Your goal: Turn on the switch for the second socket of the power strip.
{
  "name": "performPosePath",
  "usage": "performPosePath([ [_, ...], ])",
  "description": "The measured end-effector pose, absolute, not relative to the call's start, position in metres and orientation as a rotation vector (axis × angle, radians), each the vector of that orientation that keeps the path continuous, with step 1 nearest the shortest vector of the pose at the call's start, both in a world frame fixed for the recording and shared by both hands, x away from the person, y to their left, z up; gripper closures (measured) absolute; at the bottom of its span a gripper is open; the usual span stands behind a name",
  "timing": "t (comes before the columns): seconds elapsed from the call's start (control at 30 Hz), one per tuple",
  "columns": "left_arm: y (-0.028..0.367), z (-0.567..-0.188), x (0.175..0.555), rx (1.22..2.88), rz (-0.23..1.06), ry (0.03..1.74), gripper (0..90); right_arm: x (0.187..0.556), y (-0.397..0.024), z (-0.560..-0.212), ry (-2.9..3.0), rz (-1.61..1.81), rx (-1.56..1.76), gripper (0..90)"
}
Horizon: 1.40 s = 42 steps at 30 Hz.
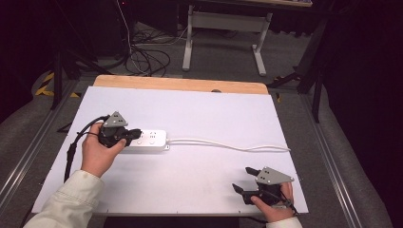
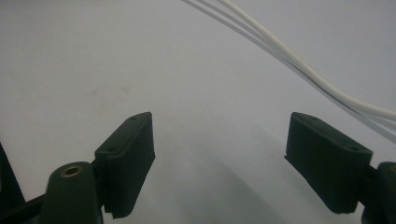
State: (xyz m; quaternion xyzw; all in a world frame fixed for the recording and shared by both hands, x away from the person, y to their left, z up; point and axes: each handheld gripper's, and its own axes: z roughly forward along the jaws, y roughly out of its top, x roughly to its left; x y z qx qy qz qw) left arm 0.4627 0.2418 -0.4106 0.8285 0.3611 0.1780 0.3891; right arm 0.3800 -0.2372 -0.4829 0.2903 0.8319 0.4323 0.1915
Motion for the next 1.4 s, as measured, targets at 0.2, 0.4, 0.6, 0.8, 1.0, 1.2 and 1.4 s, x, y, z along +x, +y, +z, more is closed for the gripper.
performPosePath([
  [0.2,0.246,-0.405,0.458,2.067,0.446,0.921,71.5,0.381,-0.237,-0.484,2.341,1.210,0.813,23.8],
  [0.4,0.242,-0.401,0.452,2.033,0.487,0.952,41.3,0.381,-0.237,-0.484,2.341,1.210,0.812,23.7],
  [0.6,0.242,-0.396,0.443,2.008,0.486,0.933,23.3,0.380,-0.237,-0.484,2.342,1.210,0.813,23.7],
  [0.8,0.246,-0.385,0.426,1.964,0.509,0.872,17.4,0.380,-0.237,-0.483,2.340,1.215,0.813,23.7],
  [1.0,0.246,-0.380,0.404,1.951,0.542,0.838,14.8,0.380,-0.237,-0.483,2.341,1.213,0.812,23.5],
  [1.2,0.250,-0.380,0.385,1.899,0.547,0.810,13.3,0.380,-0.236,-0.483,2.340,1.212,0.809,23.3],
  [1.4,0.256,-0.384,0.371,1.885,0.562,0.803,12.4,0.380,-0.237,-0.483,2.338,1.212,0.810,23.0],
])
